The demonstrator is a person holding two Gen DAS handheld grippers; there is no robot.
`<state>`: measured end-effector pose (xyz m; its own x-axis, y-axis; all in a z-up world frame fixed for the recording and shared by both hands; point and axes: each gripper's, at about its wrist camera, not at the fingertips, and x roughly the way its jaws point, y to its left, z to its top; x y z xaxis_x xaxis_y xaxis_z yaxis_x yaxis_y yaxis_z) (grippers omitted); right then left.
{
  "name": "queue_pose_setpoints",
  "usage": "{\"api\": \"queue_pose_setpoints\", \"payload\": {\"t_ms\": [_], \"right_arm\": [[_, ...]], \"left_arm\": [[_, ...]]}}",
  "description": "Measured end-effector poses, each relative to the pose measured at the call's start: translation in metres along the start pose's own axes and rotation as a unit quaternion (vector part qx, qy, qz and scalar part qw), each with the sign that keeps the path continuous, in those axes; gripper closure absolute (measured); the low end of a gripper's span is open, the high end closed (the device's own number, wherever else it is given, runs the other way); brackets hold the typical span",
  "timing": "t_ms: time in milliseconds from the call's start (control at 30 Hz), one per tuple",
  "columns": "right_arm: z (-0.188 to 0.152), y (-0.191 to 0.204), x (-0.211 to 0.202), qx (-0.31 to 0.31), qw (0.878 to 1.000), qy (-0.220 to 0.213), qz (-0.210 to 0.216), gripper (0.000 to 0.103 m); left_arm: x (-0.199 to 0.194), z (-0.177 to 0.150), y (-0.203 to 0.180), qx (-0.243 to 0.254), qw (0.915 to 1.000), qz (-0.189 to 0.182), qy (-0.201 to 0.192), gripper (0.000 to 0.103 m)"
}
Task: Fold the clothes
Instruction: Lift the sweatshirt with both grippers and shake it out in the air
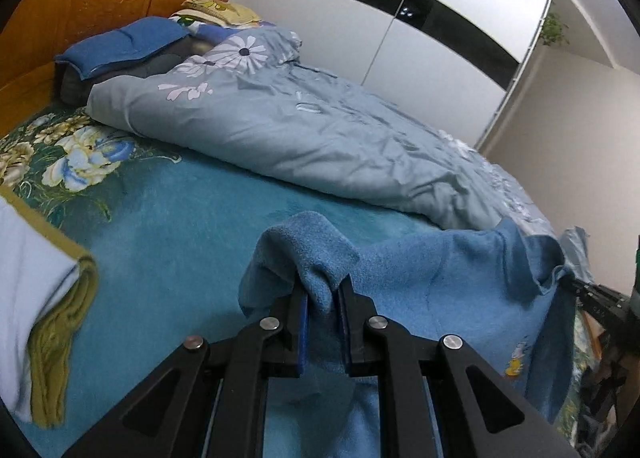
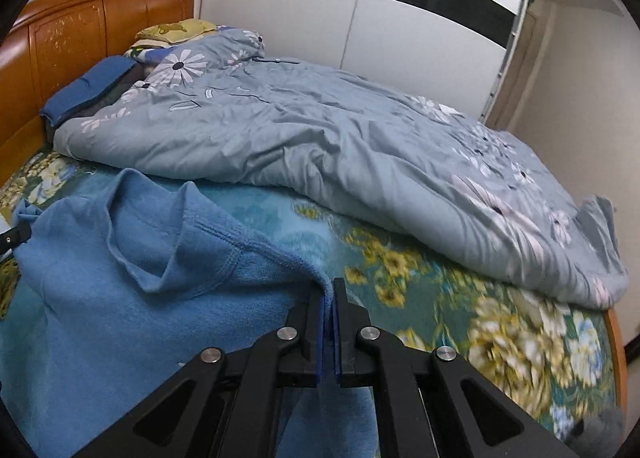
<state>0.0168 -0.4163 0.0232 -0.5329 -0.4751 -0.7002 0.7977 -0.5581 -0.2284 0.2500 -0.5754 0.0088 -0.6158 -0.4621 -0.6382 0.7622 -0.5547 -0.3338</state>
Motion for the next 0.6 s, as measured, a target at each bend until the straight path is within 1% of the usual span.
{"api": "queue_pose_setpoints", "payload": {"t_ms": [67,133,200,367,500,600], "right_arm": [[0.003,0.003,0.024,0.004,1.0,0.017,0.001,0.1],[-0.001,0.006,0.052,0.013,0.999,0.039,0.006,0.1],[-0.008,0.008,0.079,0.017,0.998,0.061,0.011,0.1],[-0.027,0.01,0.121,0.028,0.995,0.096,0.015,0.1],[-0.037,0.011,0.139,0.029,0.993,0.116,0.019,0.1],[-0.038,0.01,0.133,0.027,0.994,0.106,0.02,0.098]], "left_arm": [[0.02,0.003,0.003,-0.002,0.9999,0.012,0.012,0.09],[0.041,0.001,0.006,-0.005,0.9994,0.023,0.026,0.09],[0.059,-0.003,0.007,0.003,0.9986,0.037,0.037,0.09],[0.093,-0.012,0.01,0.016,0.996,0.059,0.065,0.09],[0.11,-0.02,0.014,0.014,0.9944,0.065,0.082,0.089],[0.11,-0.02,0.015,0.016,0.9941,0.063,0.087,0.088]]}}
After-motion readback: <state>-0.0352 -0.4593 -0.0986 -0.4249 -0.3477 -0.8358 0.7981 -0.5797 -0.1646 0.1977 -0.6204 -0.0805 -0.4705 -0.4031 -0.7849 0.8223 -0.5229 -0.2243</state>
